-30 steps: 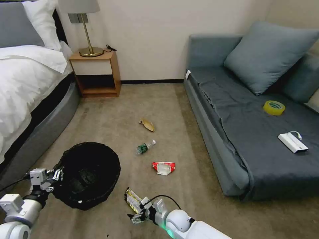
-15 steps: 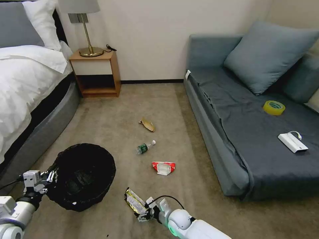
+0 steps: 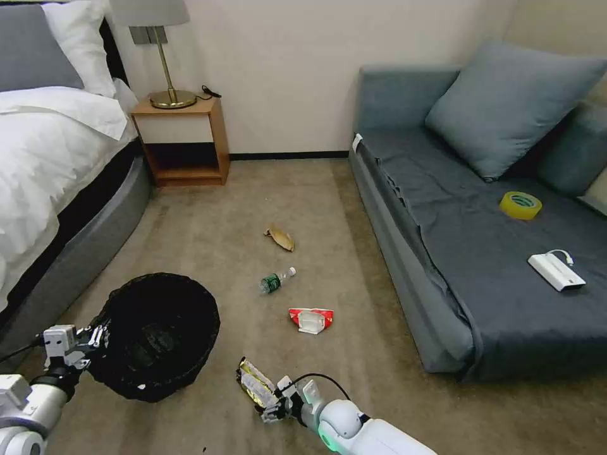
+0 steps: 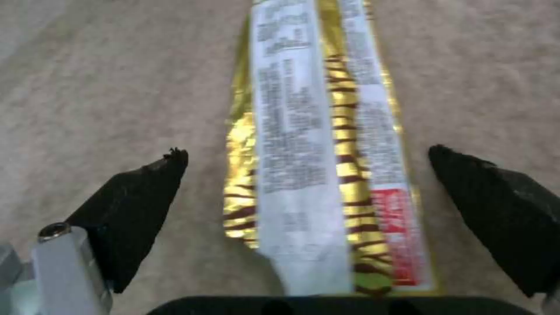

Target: Pick up the trash bin, then pick up the garbage on the floor and place it into the trash bin.

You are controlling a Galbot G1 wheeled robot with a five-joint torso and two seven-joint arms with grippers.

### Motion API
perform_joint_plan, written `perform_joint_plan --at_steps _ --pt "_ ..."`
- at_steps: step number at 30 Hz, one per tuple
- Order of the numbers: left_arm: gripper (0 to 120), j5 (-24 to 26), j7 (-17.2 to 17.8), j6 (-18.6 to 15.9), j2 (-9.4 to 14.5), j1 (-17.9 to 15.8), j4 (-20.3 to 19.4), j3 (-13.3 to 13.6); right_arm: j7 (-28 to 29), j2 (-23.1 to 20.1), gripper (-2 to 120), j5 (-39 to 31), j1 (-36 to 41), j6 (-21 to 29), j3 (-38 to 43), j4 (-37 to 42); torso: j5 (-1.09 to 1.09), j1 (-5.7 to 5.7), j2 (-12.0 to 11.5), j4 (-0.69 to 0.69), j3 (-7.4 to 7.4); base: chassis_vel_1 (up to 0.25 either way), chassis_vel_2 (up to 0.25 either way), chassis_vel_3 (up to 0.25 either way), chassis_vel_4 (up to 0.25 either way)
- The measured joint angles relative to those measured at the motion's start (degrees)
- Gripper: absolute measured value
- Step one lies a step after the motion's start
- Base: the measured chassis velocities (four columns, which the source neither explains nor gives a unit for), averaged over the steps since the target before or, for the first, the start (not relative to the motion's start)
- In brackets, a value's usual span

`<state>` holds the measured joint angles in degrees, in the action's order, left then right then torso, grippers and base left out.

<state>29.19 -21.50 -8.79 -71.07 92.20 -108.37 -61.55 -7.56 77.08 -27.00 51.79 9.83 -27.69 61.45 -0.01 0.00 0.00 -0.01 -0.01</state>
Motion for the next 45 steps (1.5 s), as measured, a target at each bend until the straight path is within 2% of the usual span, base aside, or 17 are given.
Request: perform_joint_plan --at_steps 10,15,16,20,23,29,33,34,35,37,38,40,42,45 --pt "7 -0.3 -0.2 0.1 -1.0 0.4 0.0 -0.1 0.9 0.1 100 0.7 0.2 0.1 -1.2 0.4 0.0 0.0 0.0 0.01 0.0 0.0 0.0 0.0 0.0" --pt "7 -0.3 -0.3 0.5 -1.2 0.8 0.3 -0.3 1.2 0.5 93 1.8 0.1 -0.5 -1.0 -0.4 -0.01 0.0 0.0 0.01 0.0 0.0 0.0 0.0 0.0" --pt "7 -0.4 -0.3 0.6 -1.2 0.9 0.4 -0.3 1.2 0.6 88 2.1 0.1 -0.8 -0.9 -0.6 -0.03 0.0 0.0 0.0 -0.01 0.0 0.0 0.0 0.0" --pt "7 -0.4 -0.4 0.6 -1.2 0.9 0.4 -0.3 1.2 0.7 80 2.6 0.1 -1.3 -0.8 -1.0 -0.01 0.0 0.0 0.01 -0.01 0.0 0.0 0.0 0.0" --pt "7 -0.4 -0.4 0.6 -1.3 0.8 0.4 -0.1 1.3 0.6 67 3.1 0.2 -1.9 -0.6 -1.3 -0.02 0.0 0.0 -0.01 -0.01 0.0 0.0 0.0 0.0" --pt "6 -0.5 -0.4 0.7 -1.4 0.8 0.4 0.0 1.2 0.6 54 3.5 0.2 -2.0 -0.4 -1.4 0.0 0.0 0.0 -0.01 -0.01 0.0 0.0 0.0 0.0" --pt "6 -0.5 -0.5 0.8 -1.5 1.1 0.4 0.0 1.2 0.6 37 3.9 0.3 -2.2 -0.3 -1.4 0.01 0.0 0.0 0.01 0.0 0.0 0.0 0.0 0.0" --pt "6 -0.5 -0.5 0.8 -1.5 1.1 0.4 0.0 1.2 0.6 37 3.9 0.3 -2.2 -0.3 -1.4 0.01 0.0 0.0 0.01 0.0 0.0 0.0 0.0 0.0" --pt "6 -0.5 -0.5 0.9 -1.5 1.2 0.4 -0.1 1.3 0.6 32 4.1 0.4 -2.3 -0.3 -1.5 0.01 0.0 0.0 0.0 0.0 0.0 0.0 0.0 0.0" --pt "6 -0.5 -0.5 0.9 -1.5 1.2 0.4 -0.1 1.3 0.6 32 4.1 0.4 -2.3 -0.3 -1.5 0.01 0.0 0.0 0.0 0.0 0.0 0.0 0.0 0.0" --pt "6 -0.4 -0.6 1.0 -1.6 1.5 0.4 -0.2 1.5 0.5 19 4.1 0.4 -2.4 -0.3 -1.3 0.01 0.0 0.0 0.03 0.0 0.0 0.0 0.0 0.0" --pt "6 -0.4 -0.6 1.0 -1.6 1.5 0.4 -0.2 1.7 0.5 16 4.1 0.4 -2.5 -0.3 -1.2 0.0 0.0 0.0 0.03 0.0 0.0 0.0 0.0 0.0" --pt "6 -0.4 -0.6 1.0 -1.8 1.6 0.2 -0.2 2.3 0.3 2 3.9 0.5 -2.4 -0.5 -0.3 0.02 0.0 0.0 0.04 0.01 0.0 0.0 0.0 0.0" --pt "6 -0.4 -0.5 1.0 -1.9 1.6 0.2 -0.1 2.8 0.0 0 3.6 0.6 -2.4 -0.6 0.6 0.02 0.0 0.0 0.02 0.01 0.0 0.0 0.0 0.0"
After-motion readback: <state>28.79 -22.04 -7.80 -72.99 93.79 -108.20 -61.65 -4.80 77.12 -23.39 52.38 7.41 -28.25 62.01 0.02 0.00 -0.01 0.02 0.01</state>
